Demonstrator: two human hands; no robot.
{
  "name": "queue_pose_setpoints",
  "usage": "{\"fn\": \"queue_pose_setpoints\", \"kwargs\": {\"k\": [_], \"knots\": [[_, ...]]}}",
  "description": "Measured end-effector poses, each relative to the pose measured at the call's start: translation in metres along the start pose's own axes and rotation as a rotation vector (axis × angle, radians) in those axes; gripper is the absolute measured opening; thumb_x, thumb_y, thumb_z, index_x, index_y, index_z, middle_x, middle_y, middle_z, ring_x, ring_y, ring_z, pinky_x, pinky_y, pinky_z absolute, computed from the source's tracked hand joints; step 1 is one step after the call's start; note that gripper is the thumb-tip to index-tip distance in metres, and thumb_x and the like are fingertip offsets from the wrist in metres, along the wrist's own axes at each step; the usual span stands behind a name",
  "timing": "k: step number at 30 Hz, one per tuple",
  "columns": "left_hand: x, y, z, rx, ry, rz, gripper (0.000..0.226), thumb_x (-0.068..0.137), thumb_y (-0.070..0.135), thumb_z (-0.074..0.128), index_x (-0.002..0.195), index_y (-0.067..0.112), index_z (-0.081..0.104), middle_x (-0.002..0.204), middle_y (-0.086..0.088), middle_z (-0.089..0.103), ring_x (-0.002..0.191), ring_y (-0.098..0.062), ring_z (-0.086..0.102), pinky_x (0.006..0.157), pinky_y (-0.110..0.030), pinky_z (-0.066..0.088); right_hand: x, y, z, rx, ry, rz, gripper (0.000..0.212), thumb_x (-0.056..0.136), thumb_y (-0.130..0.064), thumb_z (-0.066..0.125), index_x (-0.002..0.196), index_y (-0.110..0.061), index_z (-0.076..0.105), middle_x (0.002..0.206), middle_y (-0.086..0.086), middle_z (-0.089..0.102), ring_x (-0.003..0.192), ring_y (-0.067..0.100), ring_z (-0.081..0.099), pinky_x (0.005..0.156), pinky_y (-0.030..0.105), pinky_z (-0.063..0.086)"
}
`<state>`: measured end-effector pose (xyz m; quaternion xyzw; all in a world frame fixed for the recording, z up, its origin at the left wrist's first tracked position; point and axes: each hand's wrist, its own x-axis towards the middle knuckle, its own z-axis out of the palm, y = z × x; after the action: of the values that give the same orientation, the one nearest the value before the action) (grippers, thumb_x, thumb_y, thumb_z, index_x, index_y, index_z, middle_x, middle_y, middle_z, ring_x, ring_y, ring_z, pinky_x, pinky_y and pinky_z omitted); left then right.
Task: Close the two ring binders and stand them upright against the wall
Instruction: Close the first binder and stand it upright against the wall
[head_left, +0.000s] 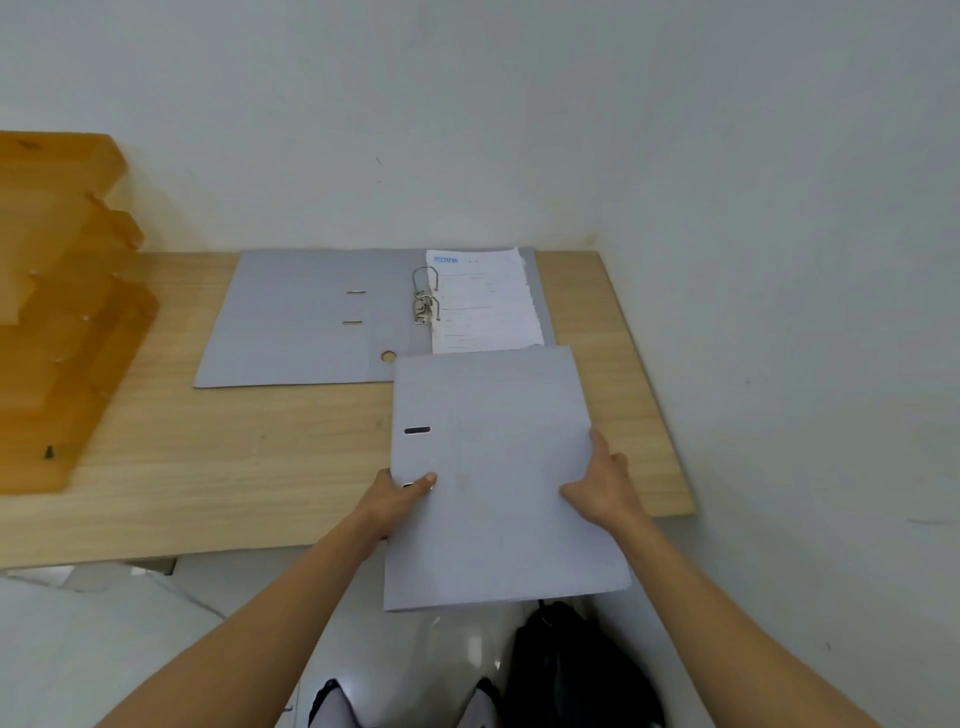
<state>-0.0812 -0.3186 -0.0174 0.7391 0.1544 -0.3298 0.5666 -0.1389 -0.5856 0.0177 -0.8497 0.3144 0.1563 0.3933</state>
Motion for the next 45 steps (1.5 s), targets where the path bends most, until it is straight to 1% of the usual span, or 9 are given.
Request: {"fn": "queue_pose_setpoints", "kwargs": {"k": [6, 14, 18, 20, 22, 27, 32, 36, 45], "knots": [[0.012, -0.013, 0.007, 0.126, 0.088, 0.011, 0.072, 0.083, 0.044, 0.075, 0.139, 0.009, 0.048, 0.131, -0.007, 0.066, 0.115, -0.028, 0.067, 0.101, -0.045, 0.054, 0.02, 0.022, 0.03, -0.112, -0.092, 0.045, 0.111, 0.08, -0.035, 0.078, 0.16, -0.029, 0.002, 0.162, 0.016, 0.014, 0.147, 0.038, 0.025, 0.116, 0.046, 0.033], [-0.002, 0.0, 0.021, 0.198, 0.16, 0.0, 0.051, 0.089, 0.032, 0.073, 0.129, 0.014, 0.046, 0.118, 0.002, 0.059, 0.108, -0.022, 0.06, 0.089, -0.03, 0.045, 0.037, 0.033, 0.042, -0.141, -0.146, 0.042, 0.115, 0.079, -0.04, 0.079, 0.161, -0.022, 0.0, 0.168, 0.012, -0.005, 0.154, 0.034, 0.008, 0.122, 0.045, 0.021], [0.023, -0.03, 0.02, 0.248, 0.177, 0.045, 0.093, 0.062, 0.055, 0.079, 0.139, 0.014, 0.047, 0.131, -0.004, 0.063, 0.125, -0.027, 0.06, 0.104, -0.044, 0.05, 0.038, 0.037, 0.045, -0.222, -0.159, 0.023, 0.109, 0.081, -0.043, 0.076, 0.16, -0.019, 0.006, 0.167, 0.014, -0.005, 0.154, 0.034, 0.004, 0.122, 0.043, 0.021], [0.022, -0.03, 0.021, 0.23, 0.165, 0.05, 0.089, 0.067, 0.048, 0.082, 0.14, 0.013, 0.045, 0.133, -0.004, 0.061, 0.124, -0.026, 0.059, 0.105, -0.044, 0.049, 0.039, 0.036, 0.047, -0.228, -0.165, 0.006, 0.109, 0.081, -0.048, 0.074, 0.16, -0.018, 0.005, 0.168, 0.014, -0.006, 0.155, 0.035, 0.001, 0.122, 0.043, 0.018], [0.015, -0.021, 0.024, 0.184, 0.151, 0.038, 0.078, 0.074, 0.032, 0.084, 0.139, 0.01, 0.047, 0.131, -0.004, 0.063, 0.118, -0.025, 0.063, 0.099, -0.038, 0.051, 0.039, 0.033, 0.049, -0.236, -0.183, -0.02, 0.109, 0.082, -0.054, 0.071, 0.16, -0.02, 0.005, 0.169, 0.011, -0.008, 0.154, 0.038, -0.002, 0.124, 0.046, 0.014], [0.01, -0.002, 0.023, -0.17, 0.162, -0.152, 0.06, 0.072, 0.041, 0.083, 0.121, 0.009, 0.07, 0.109, -0.006, 0.077, 0.09, -0.022, 0.074, 0.068, -0.029, 0.056, 0.037, 0.024, 0.05, -0.268, -0.297, -0.037, 0.107, 0.082, -0.069, 0.06, 0.16, -0.032, -0.002, 0.168, 0.003, -0.02, 0.151, 0.046, -0.019, 0.123, 0.057, 0.003], [-0.01, 0.021, 0.02, -0.275, -0.001, -0.204, 0.054, 0.083, 0.063, 0.065, 0.113, 0.018, 0.072, 0.097, -0.004, 0.078, 0.093, -0.023, 0.071, 0.083, -0.037, 0.055, 0.035, 0.019, 0.035, -0.057, -0.317, -0.006, 0.098, 0.086, -0.069, 0.054, 0.161, -0.031, 0.004, 0.169, 0.002, -0.015, 0.153, 0.039, -0.018, 0.123, 0.057, 0.004], [-0.022, 0.042, 0.031, -0.395, -0.229, -0.089, 0.053, 0.089, 0.055, 0.064, 0.129, 0.02, 0.068, 0.123, -0.004, 0.076, 0.117, -0.025, 0.07, 0.108, -0.045, 0.048, 0.027, -0.003, 0.033, 0.055, -0.292, -0.02, 0.087, 0.093, -0.067, 0.041, 0.161, -0.028, 0.003, 0.17, 0.001, -0.011, 0.155, 0.034, -0.013, 0.124, 0.056, 0.003], [-0.043, 0.082, 0.054, -0.543, -0.415, -0.086, 0.064, 0.088, 0.064, 0.059, 0.13, 0.016, 0.069, 0.131, -0.014, 0.07, 0.124, -0.032, 0.066, 0.108, -0.049, 0.048, -0.014, -0.044, 0.031, 0.254, -0.131, -0.104, 0.07, 0.098, -0.066, 0.014, 0.16, -0.036, 0.0, 0.17, -0.006, -0.003, 0.157, 0.021, -0.005, 0.124, 0.053, -0.004]]}}
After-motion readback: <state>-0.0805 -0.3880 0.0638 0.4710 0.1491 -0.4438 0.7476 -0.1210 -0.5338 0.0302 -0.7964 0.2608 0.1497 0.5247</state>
